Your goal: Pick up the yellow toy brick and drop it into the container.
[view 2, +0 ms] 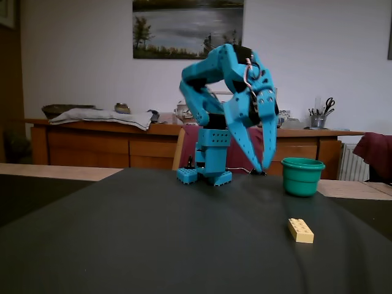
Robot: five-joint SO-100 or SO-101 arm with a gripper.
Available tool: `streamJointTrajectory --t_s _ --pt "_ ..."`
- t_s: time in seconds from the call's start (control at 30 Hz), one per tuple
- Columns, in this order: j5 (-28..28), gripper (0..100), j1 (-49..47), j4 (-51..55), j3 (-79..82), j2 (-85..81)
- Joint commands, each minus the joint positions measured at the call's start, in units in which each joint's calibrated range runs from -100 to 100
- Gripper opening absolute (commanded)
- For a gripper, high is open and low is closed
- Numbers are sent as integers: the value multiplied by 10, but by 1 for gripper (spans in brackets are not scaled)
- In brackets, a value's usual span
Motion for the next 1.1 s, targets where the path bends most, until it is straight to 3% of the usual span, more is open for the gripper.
streamJointTrajectory --t_s 0.0,0.17,0.4,0.57,0.77,1.07 --pt "31 0 3 -52 -63 119" --pt "77 0 9 -155 -75 219" --pt "84 1 6 -223 -75 234" --pt "97 1 2 -227 -75 234" --pt "106 20 10 -222 -75 234" --pt "106 18 6 -209 -118 315"
